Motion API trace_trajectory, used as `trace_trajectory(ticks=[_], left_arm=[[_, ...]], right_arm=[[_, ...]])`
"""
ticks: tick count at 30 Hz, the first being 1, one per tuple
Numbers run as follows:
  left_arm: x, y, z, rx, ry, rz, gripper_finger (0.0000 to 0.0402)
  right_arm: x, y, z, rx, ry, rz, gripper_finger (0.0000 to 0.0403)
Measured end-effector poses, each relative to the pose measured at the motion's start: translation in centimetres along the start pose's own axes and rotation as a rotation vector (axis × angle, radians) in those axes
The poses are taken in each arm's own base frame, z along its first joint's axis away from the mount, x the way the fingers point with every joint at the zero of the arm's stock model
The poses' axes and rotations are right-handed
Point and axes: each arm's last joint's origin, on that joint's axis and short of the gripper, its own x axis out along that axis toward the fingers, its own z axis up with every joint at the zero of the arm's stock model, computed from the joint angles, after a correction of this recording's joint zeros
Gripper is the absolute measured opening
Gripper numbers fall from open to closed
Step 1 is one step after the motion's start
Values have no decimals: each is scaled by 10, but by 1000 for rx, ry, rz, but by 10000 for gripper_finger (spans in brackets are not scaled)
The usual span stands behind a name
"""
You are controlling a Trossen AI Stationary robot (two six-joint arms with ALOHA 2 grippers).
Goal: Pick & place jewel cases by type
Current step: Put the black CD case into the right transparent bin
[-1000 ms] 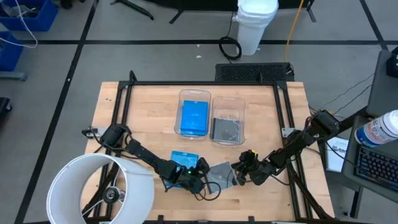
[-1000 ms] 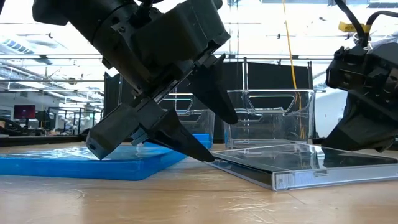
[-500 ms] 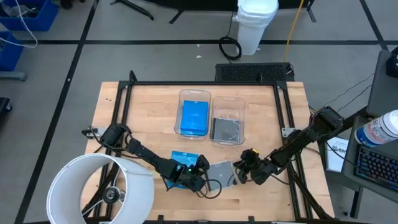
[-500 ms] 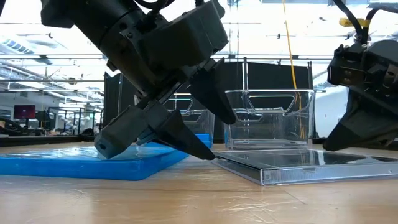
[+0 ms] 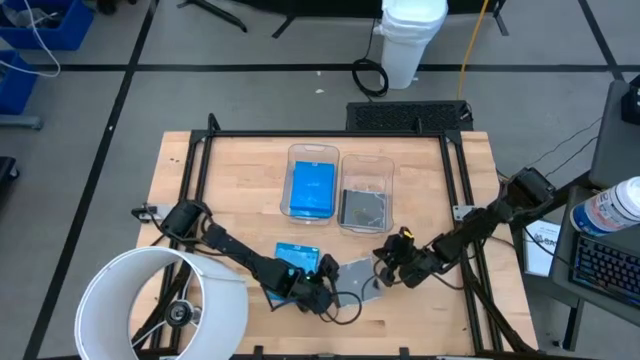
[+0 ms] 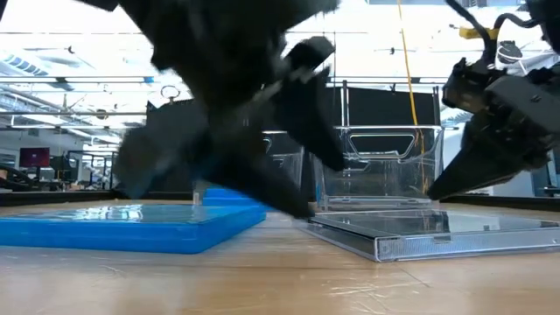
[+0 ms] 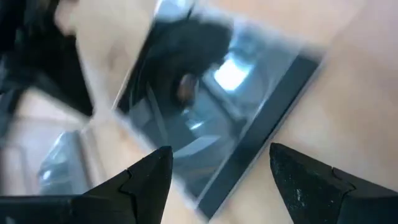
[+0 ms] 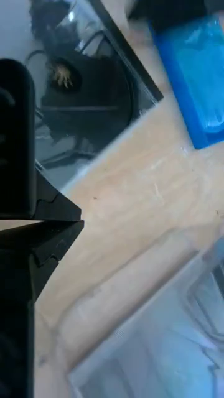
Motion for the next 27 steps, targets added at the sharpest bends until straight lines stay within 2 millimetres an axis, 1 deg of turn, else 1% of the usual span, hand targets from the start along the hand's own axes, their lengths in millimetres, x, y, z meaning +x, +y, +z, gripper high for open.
trace_trajectory(ticks=[3, 7, 12, 16, 19, 22, 24, 27], left_arm=[[-4, 4, 9, -55, -40, -76, 269], [-7, 2, 14, -93, -75, -113, 269], [-9, -9, 14, -128, -74, -99, 269], [-11, -12, 19, -216, -99, -97, 269], [-13, -14, 23, -229, -128, -92, 269], [-11, -21, 26, -185, -152, -85, 269], [-3, -28, 27, -180, -168, -80, 269], [2, -37, 28, -177, -168, -52, 269]], right_arm=[[4, -3, 3, -26, 17, -3, 0], [7, -6, 6, -36, 51, 8, 0], [8, -6, 6, -65, 69, 20, 0], [8, -6, 5, -69, 73, 24, 0], [8, -6, 5, -73, 72, 24, 0], [8, -6, 5, -83, 72, 25, 0], [8, -6, 6, -85, 70, 27, 0], [8, -6, 6, -88, 68, 29, 0]])
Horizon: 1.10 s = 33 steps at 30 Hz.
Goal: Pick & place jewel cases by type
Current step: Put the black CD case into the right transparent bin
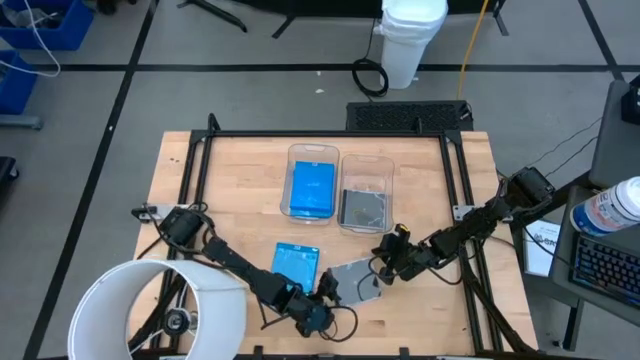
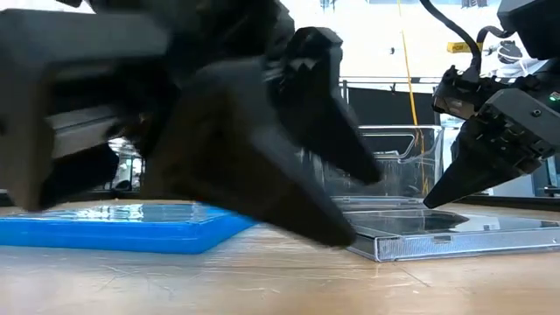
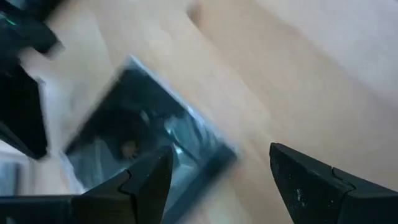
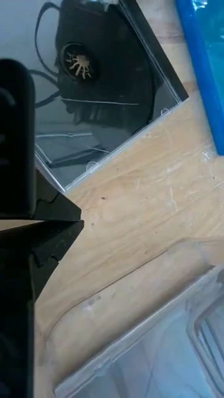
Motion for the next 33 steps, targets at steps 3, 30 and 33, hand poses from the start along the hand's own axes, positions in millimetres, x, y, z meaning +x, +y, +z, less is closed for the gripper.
trace_trajectory(ticks=[3, 30, 33], left_arm=[[0, -3, 5, -2, -23, 46, 269], [14, -5, -11, -34, 69, 54, 269], [14, -5, -13, -14, 81, 50, 269]], right_arm=[[0, 0, 0, -17, 0, 0, 0], [37, 2, -12, -27, 2, 48, 0], [37, 3, -12, -16, 1, 58, 0]])
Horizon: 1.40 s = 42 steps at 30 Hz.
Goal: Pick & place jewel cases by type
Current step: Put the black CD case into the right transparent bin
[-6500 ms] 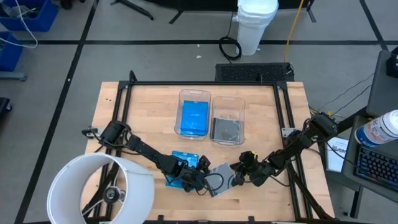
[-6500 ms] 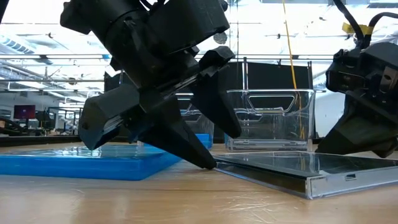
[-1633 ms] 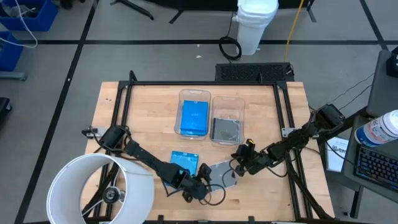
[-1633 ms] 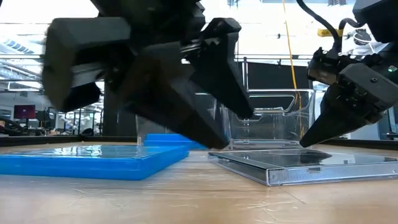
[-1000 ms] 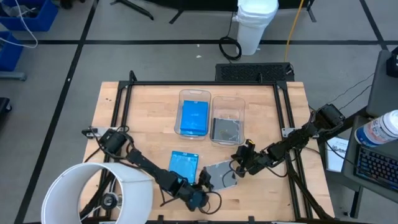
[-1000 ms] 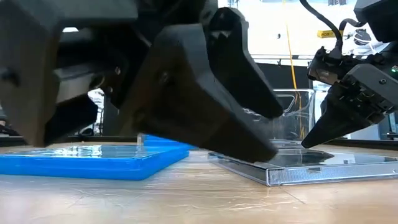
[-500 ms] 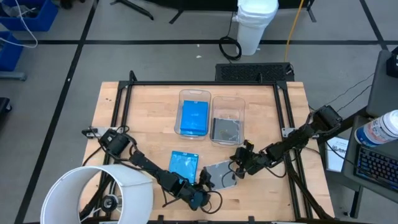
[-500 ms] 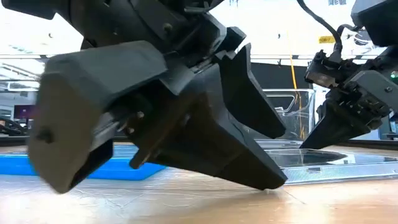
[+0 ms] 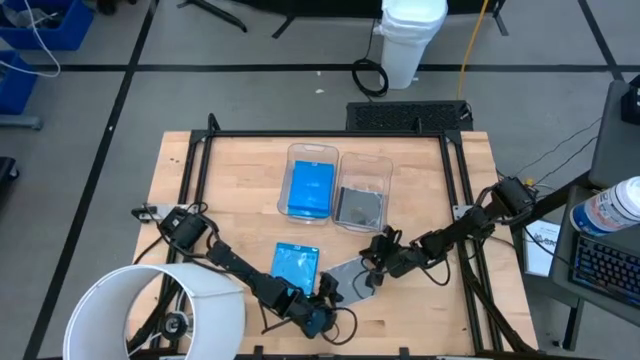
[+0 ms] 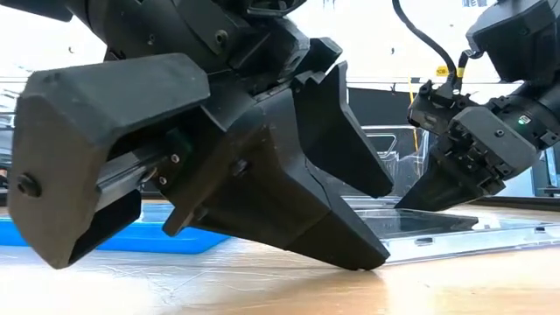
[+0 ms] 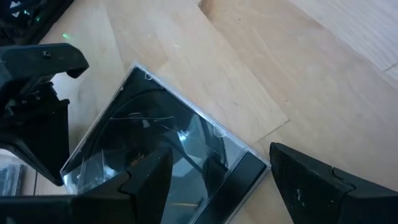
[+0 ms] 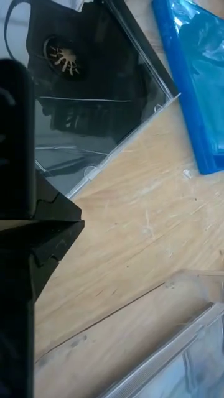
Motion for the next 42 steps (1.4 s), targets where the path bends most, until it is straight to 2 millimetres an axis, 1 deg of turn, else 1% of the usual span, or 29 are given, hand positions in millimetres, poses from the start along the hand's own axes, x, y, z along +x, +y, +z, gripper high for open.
trace_trajectory(ticks=[4, 9, 21, 25, 33, 42], left_arm=[[1, 2, -1, 7, 12, 18, 269], [1, 5, -2, 29, 36, 92, 269], [1, 6, 0, 117, 22, 139, 269], [-1, 5, 1, 134, 24, 148, 269], [-13, 8, 6, 150, 28, 174, 269], [-13, 8, 7, 169, 24, 180, 269]], right_arm=[[0, 1, 0, 8, 7, 18, 0], [-1, 2, -1, 7, 9, 24, 0], [-3, 4, -4, -1, 14, 34, 0], [-3, 5, -4, 0, 14, 35, 0], [-3, 5, -4, 13, 13, 36, 0], [-3, 5, -4, 14, 11, 39, 0]])
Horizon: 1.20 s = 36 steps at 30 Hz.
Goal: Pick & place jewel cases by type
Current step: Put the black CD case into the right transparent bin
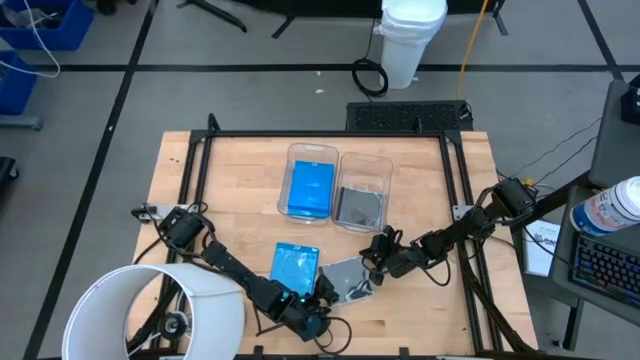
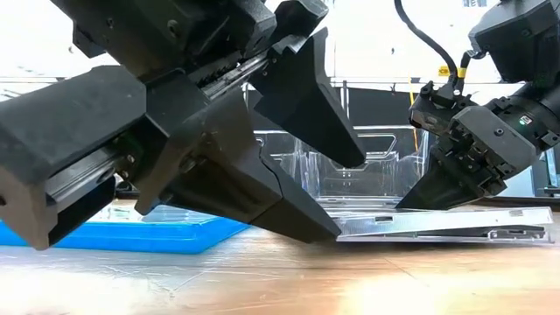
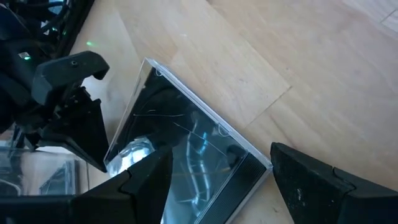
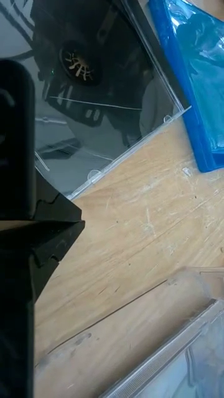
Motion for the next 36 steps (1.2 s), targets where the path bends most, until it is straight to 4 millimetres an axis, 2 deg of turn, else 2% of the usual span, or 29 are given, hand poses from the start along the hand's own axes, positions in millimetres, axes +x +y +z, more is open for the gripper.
trace_trajectory(ticks=[36], left_arm=[[-3, 1, 4, 55, -9, 40, 269]], right_arm=[[-2, 4, -1, 19, -39, 1, 0]])
